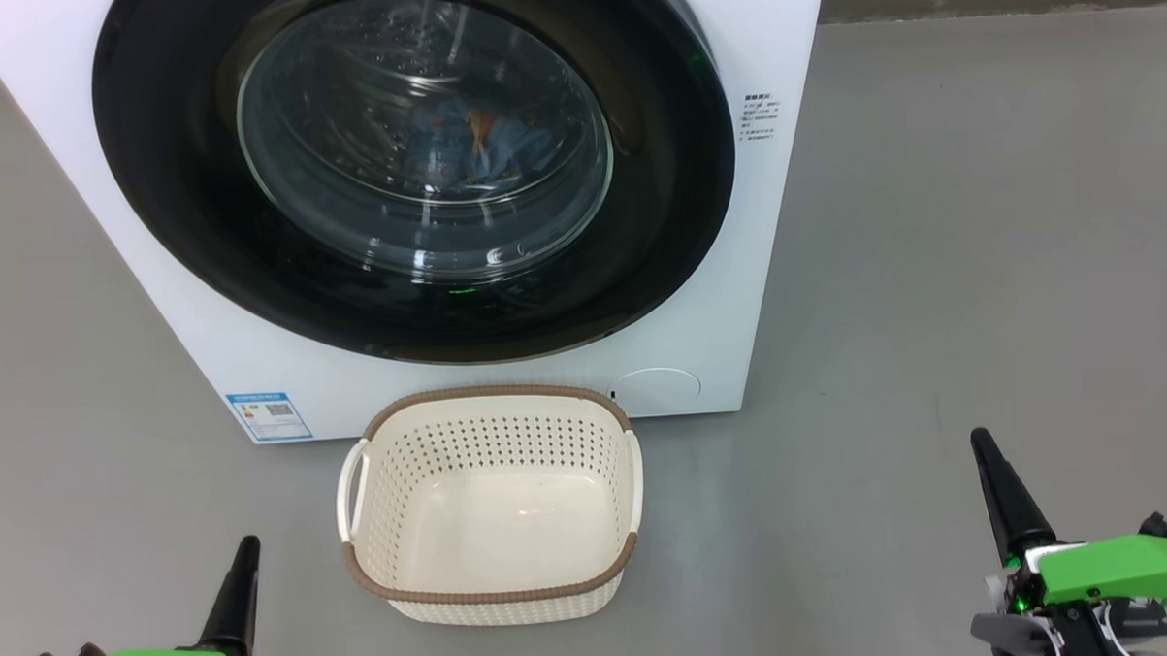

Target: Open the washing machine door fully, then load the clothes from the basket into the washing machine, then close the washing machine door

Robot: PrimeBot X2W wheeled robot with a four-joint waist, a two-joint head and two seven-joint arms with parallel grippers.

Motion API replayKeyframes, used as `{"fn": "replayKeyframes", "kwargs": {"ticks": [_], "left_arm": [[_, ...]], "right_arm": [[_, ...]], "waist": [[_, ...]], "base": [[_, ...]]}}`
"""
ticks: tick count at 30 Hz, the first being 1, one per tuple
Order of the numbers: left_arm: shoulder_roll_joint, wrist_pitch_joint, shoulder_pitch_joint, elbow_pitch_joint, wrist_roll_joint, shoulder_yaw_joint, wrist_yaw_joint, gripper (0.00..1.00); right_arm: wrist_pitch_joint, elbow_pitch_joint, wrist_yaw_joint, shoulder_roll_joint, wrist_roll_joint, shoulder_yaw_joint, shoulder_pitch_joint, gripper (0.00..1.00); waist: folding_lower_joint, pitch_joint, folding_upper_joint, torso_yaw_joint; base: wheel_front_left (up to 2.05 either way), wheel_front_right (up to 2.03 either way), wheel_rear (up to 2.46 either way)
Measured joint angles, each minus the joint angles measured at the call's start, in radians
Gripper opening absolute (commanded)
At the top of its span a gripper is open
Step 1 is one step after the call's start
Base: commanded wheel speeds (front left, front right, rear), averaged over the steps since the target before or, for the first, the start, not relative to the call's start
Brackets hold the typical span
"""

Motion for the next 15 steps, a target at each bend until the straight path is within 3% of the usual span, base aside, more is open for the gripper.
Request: {"fn": "replayKeyframes", "kwargs": {"ticks": [15], "left_arm": [[-0.009,0.043,0.0,0.007,-0.127,0.021,-0.001,0.0]], "right_arm": [[0.037,-0.004,0.0,0.018,0.131,-0.029,0.003,0.0]], "waist": [[0.0,-0.01,0.0,0.003]], "base": [[0.0,0.0,0.0]]}}
